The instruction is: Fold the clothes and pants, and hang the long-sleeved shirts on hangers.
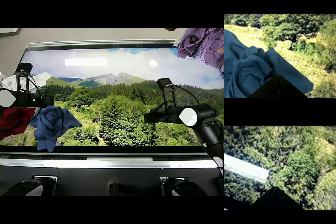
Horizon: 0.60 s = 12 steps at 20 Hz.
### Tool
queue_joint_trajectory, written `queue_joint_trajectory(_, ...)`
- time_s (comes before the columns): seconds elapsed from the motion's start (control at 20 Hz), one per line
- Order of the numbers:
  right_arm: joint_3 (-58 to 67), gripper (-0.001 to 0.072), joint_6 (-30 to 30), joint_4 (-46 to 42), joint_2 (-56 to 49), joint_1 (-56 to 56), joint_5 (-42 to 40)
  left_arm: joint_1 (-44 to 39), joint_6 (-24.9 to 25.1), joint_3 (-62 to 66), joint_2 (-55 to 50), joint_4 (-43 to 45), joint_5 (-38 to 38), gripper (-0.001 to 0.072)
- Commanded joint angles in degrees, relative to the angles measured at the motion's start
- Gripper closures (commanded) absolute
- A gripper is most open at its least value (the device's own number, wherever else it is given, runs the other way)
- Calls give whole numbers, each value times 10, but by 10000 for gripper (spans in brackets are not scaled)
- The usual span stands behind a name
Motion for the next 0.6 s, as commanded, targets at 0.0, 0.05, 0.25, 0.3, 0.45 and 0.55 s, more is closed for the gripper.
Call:
queue_joint_trajectory(0.0,0,672,0,0,0,0,-13,0,0,0,0,0,1,684)
queue_joint_trajectory(0.05,0,672,0,0,0,0,-30,0,0,0,0,0,6,684)
queue_joint_trajectory(0.25,0,672,0,5,0,0,-78,0,0,0,0,0,13,684)
queue_joint_trajectory(0.3,0,672,0,4,0,0,-81,0,0,0,0,0,13,683)
queue_joint_trajectory(0.45,0,672,0,6,0,0,-85,5,-18,-3,-2,4,-24,-12)
queue_joint_trajectory(0.55,0,672,0,7,0,0,-74,34,-104,-17,-10,45,-77,-9)
